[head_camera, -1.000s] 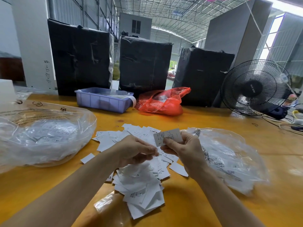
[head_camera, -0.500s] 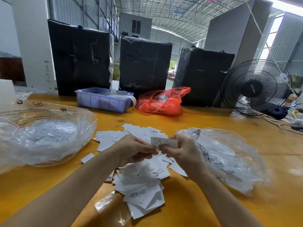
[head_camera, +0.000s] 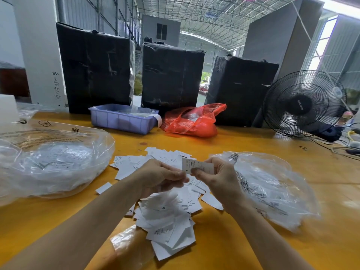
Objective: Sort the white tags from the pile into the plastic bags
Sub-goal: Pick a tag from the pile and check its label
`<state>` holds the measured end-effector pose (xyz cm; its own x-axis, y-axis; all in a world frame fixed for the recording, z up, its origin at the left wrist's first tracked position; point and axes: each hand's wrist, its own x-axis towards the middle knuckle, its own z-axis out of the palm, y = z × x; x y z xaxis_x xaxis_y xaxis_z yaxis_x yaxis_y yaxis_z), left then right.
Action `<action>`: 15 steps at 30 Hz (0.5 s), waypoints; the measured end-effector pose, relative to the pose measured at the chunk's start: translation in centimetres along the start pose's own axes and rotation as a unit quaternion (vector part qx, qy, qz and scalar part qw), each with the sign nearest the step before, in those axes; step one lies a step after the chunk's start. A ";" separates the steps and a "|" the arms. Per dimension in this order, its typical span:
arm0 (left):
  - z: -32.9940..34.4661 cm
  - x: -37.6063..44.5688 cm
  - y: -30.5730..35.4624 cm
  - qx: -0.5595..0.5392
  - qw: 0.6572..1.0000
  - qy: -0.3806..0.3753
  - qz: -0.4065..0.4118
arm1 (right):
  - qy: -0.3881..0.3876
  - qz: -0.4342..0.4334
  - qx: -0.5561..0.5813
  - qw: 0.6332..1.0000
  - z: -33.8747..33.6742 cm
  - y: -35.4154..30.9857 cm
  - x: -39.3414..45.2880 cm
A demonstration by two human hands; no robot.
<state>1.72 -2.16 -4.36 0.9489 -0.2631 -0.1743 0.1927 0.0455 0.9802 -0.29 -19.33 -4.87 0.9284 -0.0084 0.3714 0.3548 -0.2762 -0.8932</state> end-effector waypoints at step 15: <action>0.0 -0.1 0.1 0.006 0.999 0.036 0.003 | -0.050 0.016 -0.040 0.998 0.1 0.4 0.1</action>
<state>1.69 -2.13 -4.21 0.9655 -0.1937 -0.1740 0.1842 0.0356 0.9823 -0.05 -19.33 -5.18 0.9469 0.0757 0.3125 0.3186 -0.3531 -0.8797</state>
